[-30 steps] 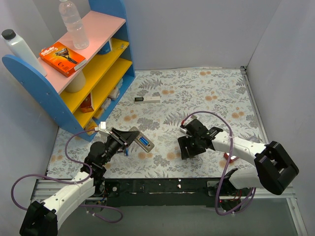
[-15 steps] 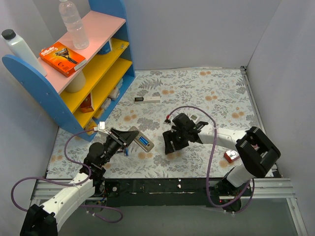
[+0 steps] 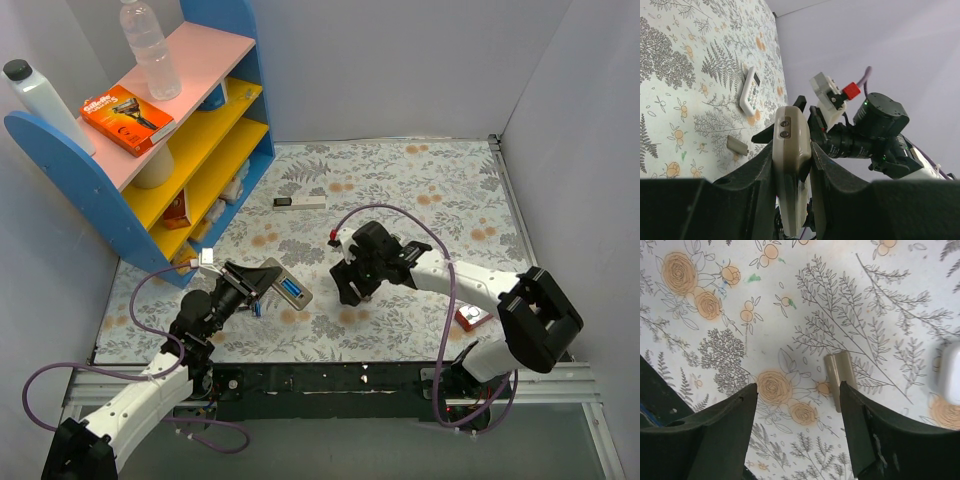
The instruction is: Load the batteries into the remote control
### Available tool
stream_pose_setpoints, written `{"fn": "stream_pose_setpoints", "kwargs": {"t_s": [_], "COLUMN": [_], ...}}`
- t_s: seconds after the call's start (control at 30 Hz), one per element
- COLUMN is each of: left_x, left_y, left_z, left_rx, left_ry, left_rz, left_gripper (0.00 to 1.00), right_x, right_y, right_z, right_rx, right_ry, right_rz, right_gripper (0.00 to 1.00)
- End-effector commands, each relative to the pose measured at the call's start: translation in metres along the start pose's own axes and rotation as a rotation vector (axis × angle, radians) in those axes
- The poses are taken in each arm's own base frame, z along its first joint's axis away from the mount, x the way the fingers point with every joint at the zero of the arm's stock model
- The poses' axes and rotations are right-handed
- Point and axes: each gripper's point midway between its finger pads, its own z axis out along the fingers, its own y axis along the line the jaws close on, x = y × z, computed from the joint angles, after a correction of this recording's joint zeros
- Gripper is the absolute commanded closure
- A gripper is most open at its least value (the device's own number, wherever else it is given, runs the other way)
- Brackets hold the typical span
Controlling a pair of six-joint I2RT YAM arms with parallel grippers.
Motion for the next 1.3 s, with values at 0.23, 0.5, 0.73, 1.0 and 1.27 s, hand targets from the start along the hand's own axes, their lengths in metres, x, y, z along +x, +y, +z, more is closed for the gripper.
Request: {"fn": "stream_pose_setpoints", "kwargs": {"t_s": [0.23, 0.5, 0.73, 1.0, 1.27], "left_x": [0.011, 0.010, 0.011, 0.012, 0.015], "left_y": [0.033, 0.033, 0.034, 0.034, 0.039], "left_z": [-0.007, -0.007, -0.007, -0.006, -0.007], "left_rx": [-0.056, -0.057, -0.061, -0.061, -0.063], "left_ry": [0.019, 0.016, 0.020, 0.023, 0.030], "left_rz": [-0.002, -0.001, -0.003, -0.005, -0.034], "left_gripper": [1.00, 1.00, 1.00, 1.00, 1.00], "right_x": [0.024, 0.032, 0.041, 0.045, 0.042], "right_y": [-0.047, -0.052, -0.054, -0.052, -0.048], "right_z": [-0.012, 0.002, 0.012, 0.016, 0.013], "right_rx": [0.186, 0.163, 0.151, 0.124, 0.115], "right_ry": [0.154, 0.188, 0.219, 0.238, 0.227], "right_rz": [-0.233, -0.259, -0.267, -0.266, -0.261], "right_gripper": [0.33, 0.48, 0.50, 0.55, 0.70]}}
